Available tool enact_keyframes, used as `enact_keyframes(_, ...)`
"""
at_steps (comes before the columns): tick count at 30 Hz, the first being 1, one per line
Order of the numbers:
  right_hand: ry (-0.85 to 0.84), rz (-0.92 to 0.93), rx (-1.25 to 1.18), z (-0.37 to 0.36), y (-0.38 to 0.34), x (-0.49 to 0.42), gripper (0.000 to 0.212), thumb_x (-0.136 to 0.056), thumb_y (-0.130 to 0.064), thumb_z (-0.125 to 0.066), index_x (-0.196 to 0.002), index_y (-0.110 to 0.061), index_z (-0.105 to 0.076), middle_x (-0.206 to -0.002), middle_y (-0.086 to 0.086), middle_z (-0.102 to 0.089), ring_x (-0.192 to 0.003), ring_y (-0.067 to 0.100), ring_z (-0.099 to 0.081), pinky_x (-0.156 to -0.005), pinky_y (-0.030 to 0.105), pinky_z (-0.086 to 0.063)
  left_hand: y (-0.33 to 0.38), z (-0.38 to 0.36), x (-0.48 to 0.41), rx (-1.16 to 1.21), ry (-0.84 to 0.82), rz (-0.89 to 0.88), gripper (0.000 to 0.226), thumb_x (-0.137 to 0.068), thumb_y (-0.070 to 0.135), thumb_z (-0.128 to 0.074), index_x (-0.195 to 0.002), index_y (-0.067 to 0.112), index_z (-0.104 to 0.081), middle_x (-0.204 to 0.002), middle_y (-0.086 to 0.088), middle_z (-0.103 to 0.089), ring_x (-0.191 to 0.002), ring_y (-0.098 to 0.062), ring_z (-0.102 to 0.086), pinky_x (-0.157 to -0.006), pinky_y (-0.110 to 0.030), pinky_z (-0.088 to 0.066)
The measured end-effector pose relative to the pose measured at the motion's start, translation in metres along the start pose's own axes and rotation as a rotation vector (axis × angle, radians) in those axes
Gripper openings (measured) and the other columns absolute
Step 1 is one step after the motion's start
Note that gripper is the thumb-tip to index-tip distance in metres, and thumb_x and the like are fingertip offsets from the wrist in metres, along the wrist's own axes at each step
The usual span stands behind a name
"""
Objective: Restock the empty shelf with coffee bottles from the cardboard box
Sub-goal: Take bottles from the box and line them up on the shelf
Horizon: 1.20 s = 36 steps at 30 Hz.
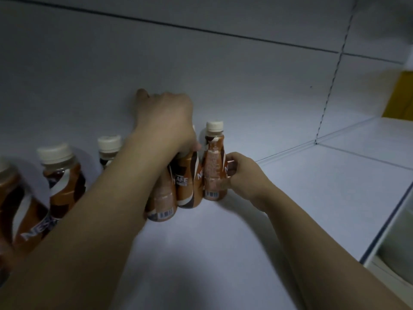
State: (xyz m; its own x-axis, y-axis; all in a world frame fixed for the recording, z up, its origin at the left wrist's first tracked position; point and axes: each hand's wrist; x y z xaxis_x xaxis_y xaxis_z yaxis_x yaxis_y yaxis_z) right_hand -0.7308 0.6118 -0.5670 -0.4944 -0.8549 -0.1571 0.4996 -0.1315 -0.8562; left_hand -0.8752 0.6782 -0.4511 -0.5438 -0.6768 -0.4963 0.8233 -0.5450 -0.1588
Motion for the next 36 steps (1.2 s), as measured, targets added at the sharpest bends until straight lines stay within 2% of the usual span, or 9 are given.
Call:
enact_keyframes(4,0.059,0.018,0.037,-0.003,0.007,0.013,0.064,-0.067,-0.027,-0.088,-0.121,-0.018,-0.054,-0.112,-0.003,-0.064,-0.095,0.017,-0.067,-0.084,0.038,-0.059,0.000,0.000,0.000,0.025,-0.010,0.007,0.054,-0.061,0.058,-0.079,-0.096,0.022,-0.058,-0.092,-0.005,-0.063,-0.092,-0.028,-0.057,-0.093,-0.043,-0.030)
enact_keyframes(11,0.110,0.072,0.116,-0.009,0.008,0.019,0.054,-0.076,-0.029,-0.082,-0.123,-0.021,-0.055,-0.108,-0.007,-0.065,-0.089,0.010,-0.063,-0.065,0.010,-0.044,-0.002,-0.001,0.003,0.036,-0.012,-0.016,0.052,-0.064,0.059,-0.076,-0.097,0.023,-0.058,-0.091,-0.004,-0.063,-0.093,-0.028,-0.057,-0.095,-0.042,-0.028)
enact_keyframes(15,0.154,0.105,0.143,-0.015,0.009,0.020,0.049,-0.077,-0.027,-0.081,-0.122,-0.023,-0.061,-0.110,-0.006,-0.069,-0.093,0.011,-0.064,-0.082,0.022,-0.051,-0.004,-0.001,0.005,0.051,-0.012,-0.029,0.051,-0.066,0.058,-0.075,-0.097,0.022,-0.057,-0.091,-0.004,-0.063,-0.093,-0.027,-0.056,-0.094,-0.042,-0.028)
enact_keyframes(20,0.147,0.101,0.139,-0.016,0.009,0.021,0.052,-0.079,-0.025,-0.079,-0.127,-0.024,-0.059,-0.112,-0.006,-0.068,-0.090,0.009,-0.064,-0.072,0.010,-0.044,-0.004,-0.002,0.005,0.039,-0.018,-0.044,0.049,-0.068,0.058,-0.072,-0.097,0.023,-0.056,-0.092,-0.003,-0.062,-0.092,-0.026,-0.054,-0.093,-0.041,-0.028)
enact_keyframes(22,0.138,0.090,0.149,-0.016,0.009,0.022,0.054,-0.078,-0.027,-0.079,-0.128,-0.024,-0.058,-0.114,-0.006,-0.068,-0.094,0.010,-0.065,-0.080,0.016,-0.049,-0.005,-0.002,0.005,0.049,-0.010,-0.057,0.048,-0.069,0.059,-0.071,-0.097,0.023,-0.056,-0.091,-0.002,-0.061,-0.089,-0.024,-0.052,-0.092,-0.041,-0.029)
enact_keyframes(25,0.122,0.052,0.138,-0.011,0.006,0.023,0.073,-0.073,-0.035,-0.083,-0.138,-0.027,-0.050,-0.126,-0.008,-0.062,-0.113,0.013,-0.061,-0.096,0.030,-0.050,-0.006,-0.001,0.007,0.094,-0.010,-0.060,0.052,-0.070,0.057,-0.072,-0.104,0.021,-0.056,-0.098,-0.004,-0.063,-0.095,-0.026,-0.054,-0.092,-0.041,-0.030)
enact_keyframes(29,0.208,0.066,0.147,0.009,-0.012,0.029,0.098,-0.073,-0.042,-0.082,-0.152,-0.025,-0.027,-0.150,-0.001,-0.043,-0.133,0.017,-0.046,-0.102,0.035,-0.042,-0.005,0.000,0.006,0.189,0.081,-0.099,0.061,-0.072,0.056,-0.070,-0.117,0.018,-0.055,-0.113,-0.007,-0.061,-0.105,-0.028,-0.055,-0.091,-0.040,-0.033)
enact_keyframes(33,0.253,0.154,0.293,0.036,-0.025,0.046,0.093,-0.076,-0.047,-0.077,-0.152,-0.028,-0.027,-0.154,-0.005,-0.036,-0.140,0.014,-0.036,-0.107,0.031,-0.034,0.007,0.006,0.014,0.301,0.196,-0.220,0.055,-0.079,0.048,-0.067,-0.125,0.023,-0.054,-0.127,-0.004,-0.057,-0.115,-0.025,-0.051,-0.096,-0.039,-0.031)
enact_keyframes(36,0.284,0.160,0.409,0.062,-0.024,0.063,0.091,-0.078,-0.048,-0.075,-0.152,-0.027,-0.027,-0.156,-0.006,-0.033,-0.141,0.013,-0.033,-0.104,0.024,-0.028,0.022,0.011,0.024,0.383,0.153,-0.339,0.059,-0.080,0.051,-0.065,-0.132,0.027,-0.051,-0.136,0.001,-0.052,-0.122,-0.021,-0.047,-0.102,-0.038,-0.030)
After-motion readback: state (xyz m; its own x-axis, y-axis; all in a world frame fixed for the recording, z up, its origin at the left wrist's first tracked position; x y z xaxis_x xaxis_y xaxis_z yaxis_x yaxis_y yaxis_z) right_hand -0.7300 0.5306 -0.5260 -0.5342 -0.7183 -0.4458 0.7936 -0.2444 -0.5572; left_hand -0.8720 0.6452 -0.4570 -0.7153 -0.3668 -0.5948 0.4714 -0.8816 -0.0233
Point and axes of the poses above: each hand's wrist, its own x-axis away from the middle knuckle, its own z-axis out of the back of the hand, y = z × x
